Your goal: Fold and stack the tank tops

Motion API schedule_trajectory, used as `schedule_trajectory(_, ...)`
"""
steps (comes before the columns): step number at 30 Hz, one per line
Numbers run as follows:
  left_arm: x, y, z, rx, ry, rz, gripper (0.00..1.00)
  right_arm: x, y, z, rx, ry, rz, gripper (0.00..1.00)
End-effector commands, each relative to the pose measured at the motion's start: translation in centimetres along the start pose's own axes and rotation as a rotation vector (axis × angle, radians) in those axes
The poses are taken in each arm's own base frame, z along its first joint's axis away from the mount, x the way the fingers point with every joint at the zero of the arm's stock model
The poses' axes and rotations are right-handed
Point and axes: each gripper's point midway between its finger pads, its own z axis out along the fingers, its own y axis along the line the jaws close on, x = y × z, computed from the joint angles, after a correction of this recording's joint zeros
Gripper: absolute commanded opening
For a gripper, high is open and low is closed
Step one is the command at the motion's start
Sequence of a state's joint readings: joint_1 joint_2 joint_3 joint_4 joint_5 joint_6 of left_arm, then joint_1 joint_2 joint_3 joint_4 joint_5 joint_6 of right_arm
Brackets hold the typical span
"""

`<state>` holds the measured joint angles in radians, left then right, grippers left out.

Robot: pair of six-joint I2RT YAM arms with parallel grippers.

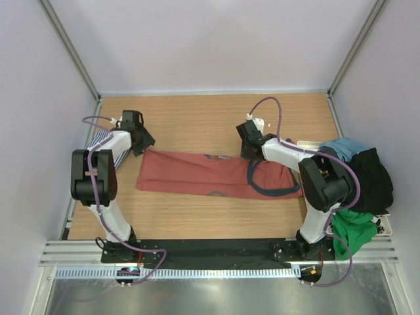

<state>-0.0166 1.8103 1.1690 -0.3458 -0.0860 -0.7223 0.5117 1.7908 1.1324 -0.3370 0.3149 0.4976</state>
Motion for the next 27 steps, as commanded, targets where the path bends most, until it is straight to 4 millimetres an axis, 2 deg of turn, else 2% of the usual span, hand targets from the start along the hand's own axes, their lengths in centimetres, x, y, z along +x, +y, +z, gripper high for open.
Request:
schedule_trajectory(1, -1.9, -0.6, 0.0, 0.000, -0.043, 0.012, 0.57, -3.5, -0.4, -0.2, 0.031, -0.090, 0.088, 0.01)
schedule_trajectory(3, -1.7, -0.5, 0.6, -0.008, -0.032, 0.016, 0.55, -3.8, -0.8, 0.0, 0.041, -0.099, 0.116, 0.01)
schedule_trajectory(7, -1.7, -0.7, 1.6, -0.011, -0.019, 0.014, 0.42, -4.6, -1.4, 0.4, 0.061, -0.122, 0.161, 0.01)
schedule_trajectory(9, -1.6, -0.8, 2.1, -0.012, -0.012, 0.013, 0.35, -4.4, -1.8, 0.8, 0.086, -0.111, 0.169, 0.01)
schedule_trajectory(12, -2.0, -0.8, 2.8, -0.027, -0.018, 0.015, 0.23, -4.5, -2.5, 1.4, 0.119, -0.116, 0.180, 0.01)
schedule_trajectory(16, -2.8, -1.0, 3.0, -0.029, -0.034, 0.003, 0.00, -4.8, -3.2, 2.0, 0.144, -0.124, 0.203, 0.01)
schedule_trajectory(18, -3.0, -1.3, 2.9, -0.020, -0.037, -0.003, 0.00, -4.8, -3.5, 2.6, 0.156, -0.116, 0.204, 0.01)
schedule_trajectory(19, -4.0, -0.2, 3.0, -0.032, -0.045, -0.031, 0.00, -5.1, -3.4, 2.6, 0.157, -0.121, 0.204, 0.01)
schedule_trajectory(20, -4.0, -0.2, 3.1, -0.027, -0.041, -0.038, 0.00, -5.2, -3.3, 2.8, 0.153, -0.119, 0.205, 0.02)
schedule_trajectory(21, -4.2, -0.2, 3.0, -0.024, -0.042, -0.045, 0.00, -5.0, -3.2, 3.2, 0.153, -0.109, 0.198, 0.03)
schedule_trajectory(22, -4.6, 0.1, 3.0, -0.024, -0.045, -0.055, 0.00, -5.2, -3.1, 3.2, 0.147, -0.109, 0.194, 0.11)
schedule_trajectory(24, -5.0, 0.7, 2.9, -0.027, -0.043, -0.075, 0.00, -5.2, -2.6, 3.3, 0.127, -0.102, 0.193, 0.19)
schedule_trajectory(25, -5.2, 0.9, 2.9, -0.025, -0.045, -0.086, 0.00, -5.3, -2.4, 3.2, 0.115, -0.102, 0.190, 0.29)
schedule_trajectory(27, -5.8, 1.6, 2.7, -0.025, -0.053, -0.114, 0.00, -5.2, -2.1, 2.9, 0.086, -0.103, 0.185, 0.35)
